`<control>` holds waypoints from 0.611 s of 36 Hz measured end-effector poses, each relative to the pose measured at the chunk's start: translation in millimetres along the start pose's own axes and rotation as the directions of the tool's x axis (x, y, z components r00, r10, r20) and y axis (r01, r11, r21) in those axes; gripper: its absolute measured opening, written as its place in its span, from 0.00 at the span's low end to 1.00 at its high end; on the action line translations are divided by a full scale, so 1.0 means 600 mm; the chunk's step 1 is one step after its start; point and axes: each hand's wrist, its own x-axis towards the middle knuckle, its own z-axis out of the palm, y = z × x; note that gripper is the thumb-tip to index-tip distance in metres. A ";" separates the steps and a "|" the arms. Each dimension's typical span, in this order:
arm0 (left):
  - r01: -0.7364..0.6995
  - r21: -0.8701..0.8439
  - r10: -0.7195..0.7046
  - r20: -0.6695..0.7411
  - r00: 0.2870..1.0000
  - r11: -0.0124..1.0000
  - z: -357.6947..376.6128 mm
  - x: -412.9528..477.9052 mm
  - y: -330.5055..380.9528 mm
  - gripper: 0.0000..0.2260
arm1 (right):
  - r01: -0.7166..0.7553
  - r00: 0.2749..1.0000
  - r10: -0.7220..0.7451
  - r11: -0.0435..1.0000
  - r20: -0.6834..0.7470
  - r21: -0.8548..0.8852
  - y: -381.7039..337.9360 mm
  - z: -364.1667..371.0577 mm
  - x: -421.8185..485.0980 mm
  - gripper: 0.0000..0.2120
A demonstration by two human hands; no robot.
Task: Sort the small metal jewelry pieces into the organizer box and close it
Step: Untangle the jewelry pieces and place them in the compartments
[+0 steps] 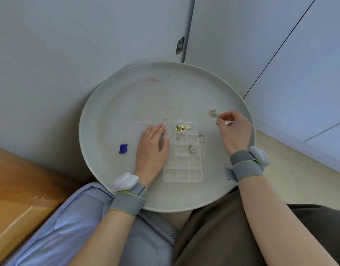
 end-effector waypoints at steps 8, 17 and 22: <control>-0.004 0.001 0.004 0.001 1.000 1.000 0.000 0.001 -0.002 0.20 | -0.060 0.998 0.063 0.989 0.023 -0.132 0.046 -0.014 0.012 0.13; -0.001 0.007 0.001 0.006 1.000 1.000 0.000 0.001 -0.004 0.20 | -0.130 0.991 0.133 0.983 0.020 -0.134 0.050 0.007 0.023 0.15; -0.001 0.013 0.001 0.004 1.000 1.000 0.001 0.001 -0.005 0.20 | -0.138 0.990 0.136 0.984 -0.029 -0.111 0.050 0.012 0.027 0.08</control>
